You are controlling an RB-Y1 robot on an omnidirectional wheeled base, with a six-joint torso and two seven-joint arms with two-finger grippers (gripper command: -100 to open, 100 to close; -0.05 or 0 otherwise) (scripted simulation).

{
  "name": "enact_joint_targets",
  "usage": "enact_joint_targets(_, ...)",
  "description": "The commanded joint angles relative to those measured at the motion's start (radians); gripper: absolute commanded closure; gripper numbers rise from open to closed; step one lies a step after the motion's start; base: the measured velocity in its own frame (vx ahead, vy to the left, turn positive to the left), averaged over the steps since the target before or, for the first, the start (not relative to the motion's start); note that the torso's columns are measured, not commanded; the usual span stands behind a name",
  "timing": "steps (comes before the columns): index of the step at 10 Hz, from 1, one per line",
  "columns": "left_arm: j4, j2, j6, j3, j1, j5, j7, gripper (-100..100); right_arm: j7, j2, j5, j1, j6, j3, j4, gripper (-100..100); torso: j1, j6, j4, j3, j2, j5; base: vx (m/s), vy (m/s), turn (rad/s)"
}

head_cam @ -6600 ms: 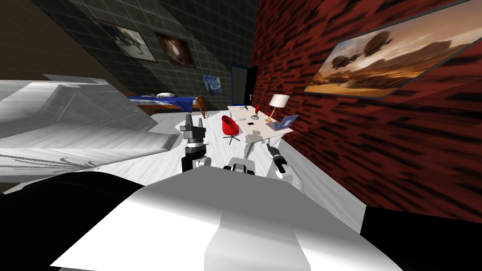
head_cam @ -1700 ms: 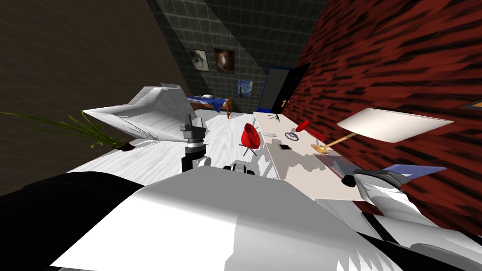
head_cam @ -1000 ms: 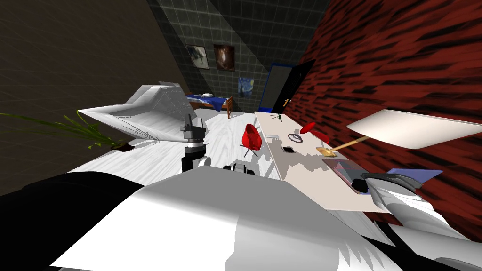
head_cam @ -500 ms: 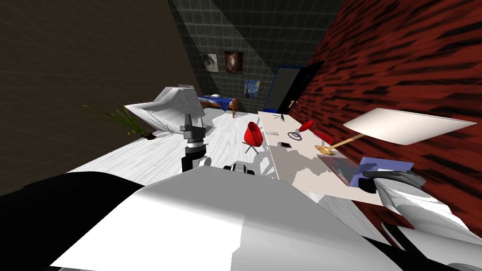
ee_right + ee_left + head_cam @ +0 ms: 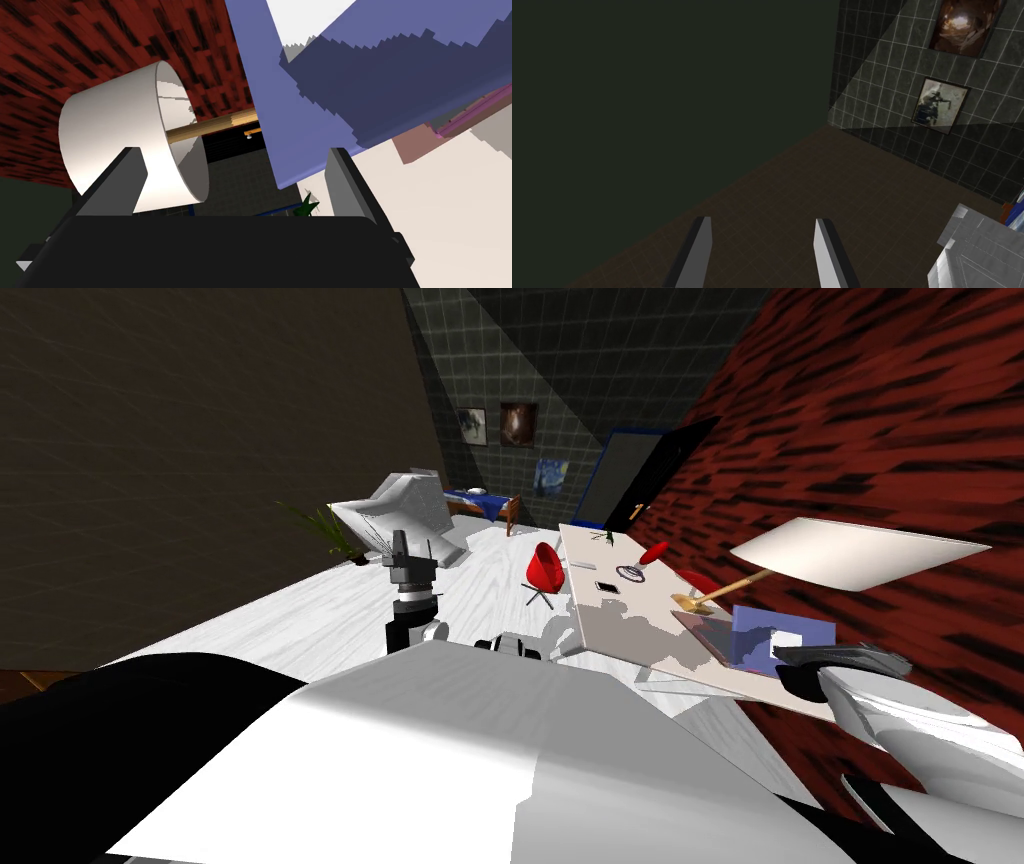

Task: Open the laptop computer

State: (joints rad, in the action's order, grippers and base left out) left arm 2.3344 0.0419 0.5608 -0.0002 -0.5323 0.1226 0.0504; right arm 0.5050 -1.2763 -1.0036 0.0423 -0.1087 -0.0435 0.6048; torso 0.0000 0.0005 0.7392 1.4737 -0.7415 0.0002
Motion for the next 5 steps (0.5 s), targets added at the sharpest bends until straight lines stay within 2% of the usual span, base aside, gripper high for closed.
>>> enact_joint_targets(1, 0.000, 0.000, 0.000, 0.000, 0.000, 0.000, 0.000, 0, 0.010, -0.019, -0.008, -0.001, 0.056, 0.019, 0.003, -100, -0.003, 0.000, -0.001, 0.001, 0.002, -0.001, -0.234, -0.077, 0.098)
enact_joint_targets(2, 0.000, 0.000, 0.000, 0.000, 0.000, 0.000, 0.000, 0, 0.017, -0.033, -0.005, -0.006, 0.089, 0.026, 0.010, -100, -0.002, 0.001, -0.002, 0.004, 0.008, -0.001, -0.219, -0.032, 0.170)
enact_joint_targets(5, 0.000, 0.000, 0.000, 0.000, 0.000, 0.000, 0.000, 0, 0.035, -0.083, 0.004, -0.024, 0.184, 0.043, 0.031, -100, 0.000, 0.000, 0.000, 0.000, 0.000, 0.000, -0.318, -0.083, 0.292)
